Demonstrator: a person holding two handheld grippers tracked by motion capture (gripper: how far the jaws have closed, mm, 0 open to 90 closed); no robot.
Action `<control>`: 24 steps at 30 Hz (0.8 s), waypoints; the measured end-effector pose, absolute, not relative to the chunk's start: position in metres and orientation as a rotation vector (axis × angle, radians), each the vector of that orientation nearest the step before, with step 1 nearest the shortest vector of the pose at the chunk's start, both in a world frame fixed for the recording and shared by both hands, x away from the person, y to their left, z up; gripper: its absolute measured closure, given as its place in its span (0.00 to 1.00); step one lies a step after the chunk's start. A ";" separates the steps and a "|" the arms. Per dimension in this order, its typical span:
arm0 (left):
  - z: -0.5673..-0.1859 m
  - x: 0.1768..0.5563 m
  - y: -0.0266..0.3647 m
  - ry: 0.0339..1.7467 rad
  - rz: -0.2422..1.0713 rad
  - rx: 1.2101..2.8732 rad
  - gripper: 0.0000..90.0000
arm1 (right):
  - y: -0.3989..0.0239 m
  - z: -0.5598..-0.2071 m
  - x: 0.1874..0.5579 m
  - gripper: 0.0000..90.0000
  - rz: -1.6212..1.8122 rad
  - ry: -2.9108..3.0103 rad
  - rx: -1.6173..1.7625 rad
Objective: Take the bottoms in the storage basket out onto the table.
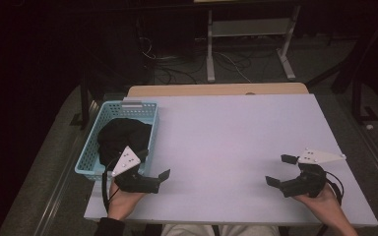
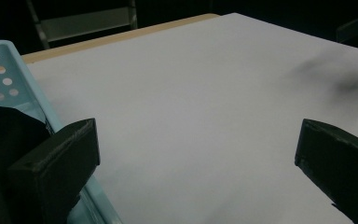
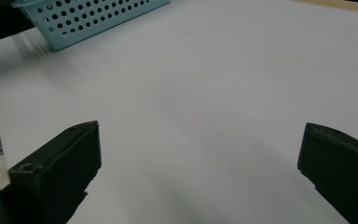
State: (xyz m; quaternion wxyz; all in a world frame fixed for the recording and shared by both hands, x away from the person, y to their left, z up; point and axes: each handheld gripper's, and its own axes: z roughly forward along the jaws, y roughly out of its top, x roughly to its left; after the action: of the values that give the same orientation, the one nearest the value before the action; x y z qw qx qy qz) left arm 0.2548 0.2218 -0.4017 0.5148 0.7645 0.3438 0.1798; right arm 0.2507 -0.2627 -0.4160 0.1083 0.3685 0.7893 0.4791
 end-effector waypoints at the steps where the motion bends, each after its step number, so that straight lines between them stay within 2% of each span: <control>1: -0.402 0.255 0.222 0.826 0.432 1.837 0.00 | -0.263 -0.416 0.251 0.00 1.409 2.322 1.084; 24: -0.400 0.253 0.218 0.814 0.426 1.855 0.00 | -0.263 -0.414 0.247 0.00 1.403 2.323 1.070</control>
State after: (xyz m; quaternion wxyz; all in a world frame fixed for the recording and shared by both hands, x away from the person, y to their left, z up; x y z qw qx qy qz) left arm 0.2525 0.2176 -0.4000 0.5103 0.7706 0.3382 0.1771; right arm 0.2471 -0.2631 -0.4141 0.1119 0.3646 0.7913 0.4779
